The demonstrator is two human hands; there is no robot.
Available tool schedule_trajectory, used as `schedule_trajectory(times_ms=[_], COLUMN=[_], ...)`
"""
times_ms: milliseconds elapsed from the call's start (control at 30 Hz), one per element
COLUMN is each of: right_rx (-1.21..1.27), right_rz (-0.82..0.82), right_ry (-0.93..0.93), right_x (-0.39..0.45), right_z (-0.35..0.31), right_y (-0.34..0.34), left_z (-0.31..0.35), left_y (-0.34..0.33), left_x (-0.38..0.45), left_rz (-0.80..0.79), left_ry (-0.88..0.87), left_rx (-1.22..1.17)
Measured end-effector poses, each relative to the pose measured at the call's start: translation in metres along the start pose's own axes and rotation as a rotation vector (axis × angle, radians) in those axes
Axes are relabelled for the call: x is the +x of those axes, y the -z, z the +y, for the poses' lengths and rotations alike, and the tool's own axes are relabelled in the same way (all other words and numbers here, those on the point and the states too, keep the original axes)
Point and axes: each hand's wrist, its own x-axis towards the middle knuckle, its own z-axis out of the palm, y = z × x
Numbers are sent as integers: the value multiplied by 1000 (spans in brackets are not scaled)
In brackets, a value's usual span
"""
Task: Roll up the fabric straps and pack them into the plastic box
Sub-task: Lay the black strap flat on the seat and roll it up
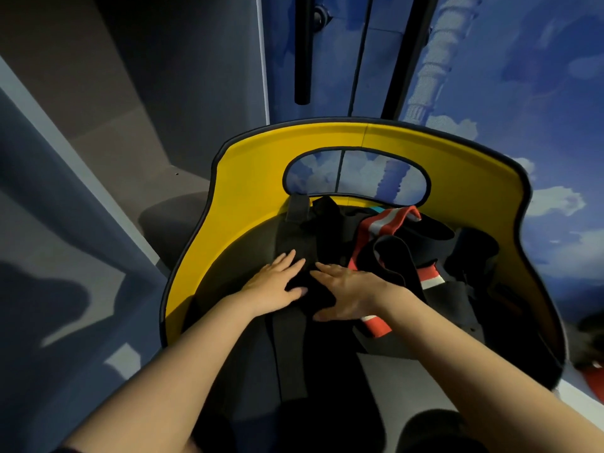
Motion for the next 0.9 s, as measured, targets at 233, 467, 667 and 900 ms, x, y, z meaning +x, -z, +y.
schedule_trajectory(times_ms=[233,467,667,900], right_rx=[-138,-101,-135,45], right_rz=[98,141,407,838], right_ry=[-44,-165,-86,176], right_x=[-11,-26,-22,-61], right_z=[11,40,28,43], right_y=[-21,-31,-41,-20], left_z=[8,13,16,42], left_y=[-19,-24,-22,-15], left_x=[-7,-5,-7,-10], left_rz=[-85,-47,24,173], left_ry=[-7,106,113,-15], left_rx=[249,367,287,176])
